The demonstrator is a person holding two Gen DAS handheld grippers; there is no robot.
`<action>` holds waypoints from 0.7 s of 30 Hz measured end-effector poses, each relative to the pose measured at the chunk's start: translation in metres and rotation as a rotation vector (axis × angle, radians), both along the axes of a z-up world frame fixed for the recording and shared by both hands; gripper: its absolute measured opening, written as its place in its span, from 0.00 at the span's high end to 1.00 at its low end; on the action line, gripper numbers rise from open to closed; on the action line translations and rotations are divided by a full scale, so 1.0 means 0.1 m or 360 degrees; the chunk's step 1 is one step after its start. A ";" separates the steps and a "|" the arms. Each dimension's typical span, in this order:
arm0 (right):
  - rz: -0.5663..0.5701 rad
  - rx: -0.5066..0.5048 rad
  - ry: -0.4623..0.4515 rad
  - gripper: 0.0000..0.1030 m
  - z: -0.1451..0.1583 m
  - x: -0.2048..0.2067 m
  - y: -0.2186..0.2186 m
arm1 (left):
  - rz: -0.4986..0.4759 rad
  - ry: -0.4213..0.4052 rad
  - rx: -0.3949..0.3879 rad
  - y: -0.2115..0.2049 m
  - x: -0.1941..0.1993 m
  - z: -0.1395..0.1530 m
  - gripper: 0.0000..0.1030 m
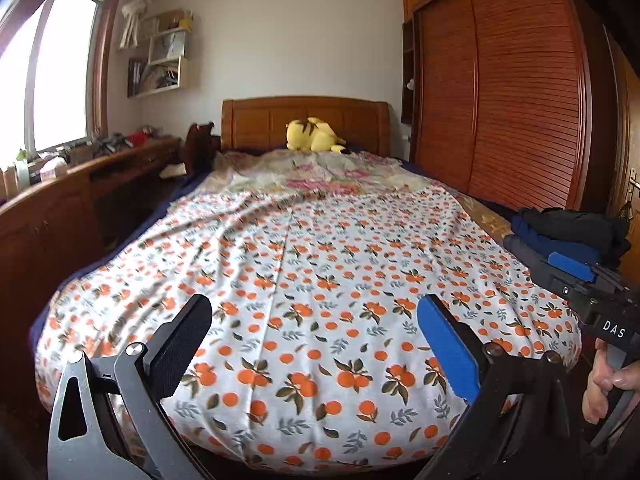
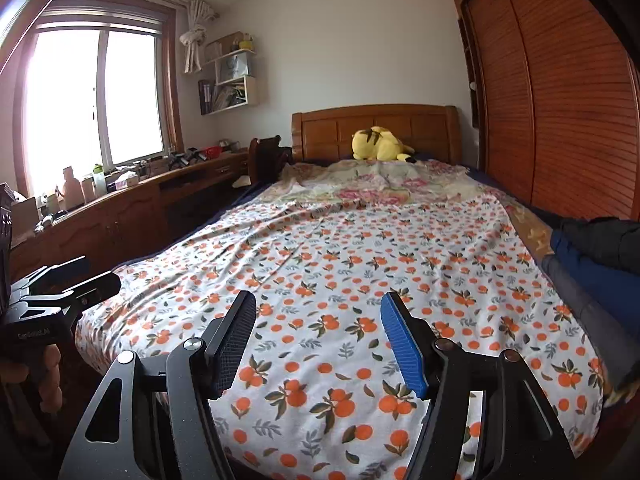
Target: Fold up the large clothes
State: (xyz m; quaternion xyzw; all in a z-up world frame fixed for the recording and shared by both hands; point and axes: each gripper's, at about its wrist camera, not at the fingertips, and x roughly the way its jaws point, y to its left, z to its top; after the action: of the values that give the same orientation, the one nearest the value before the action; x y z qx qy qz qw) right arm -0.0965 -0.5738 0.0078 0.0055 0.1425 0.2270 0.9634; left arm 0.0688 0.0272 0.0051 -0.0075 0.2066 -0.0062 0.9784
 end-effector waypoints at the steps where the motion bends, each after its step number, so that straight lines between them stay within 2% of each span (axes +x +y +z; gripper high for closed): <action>1: 0.0005 0.0005 -0.0011 0.35 0.01 -0.04 -0.01 | 0.0002 -0.0015 0.0012 0.00 -0.03 0.03 0.00; 10: 0.0011 0.0000 -0.0075 0.35 -0.24 0.05 0.04 | -0.0006 -0.0072 -0.0002 0.01 -0.21 0.15 0.00; 21: 0.0002 -0.0004 -0.0063 0.35 -0.27 0.09 0.07 | -0.0008 -0.0057 -0.0018 0.00 -0.22 0.12 0.00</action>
State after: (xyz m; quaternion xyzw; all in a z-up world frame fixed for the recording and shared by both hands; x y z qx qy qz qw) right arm -0.0878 -0.5671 -0.0188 -0.0002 0.1237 0.2276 0.9659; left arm 0.0468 0.0275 0.0172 -0.0124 0.1891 -0.0101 0.9818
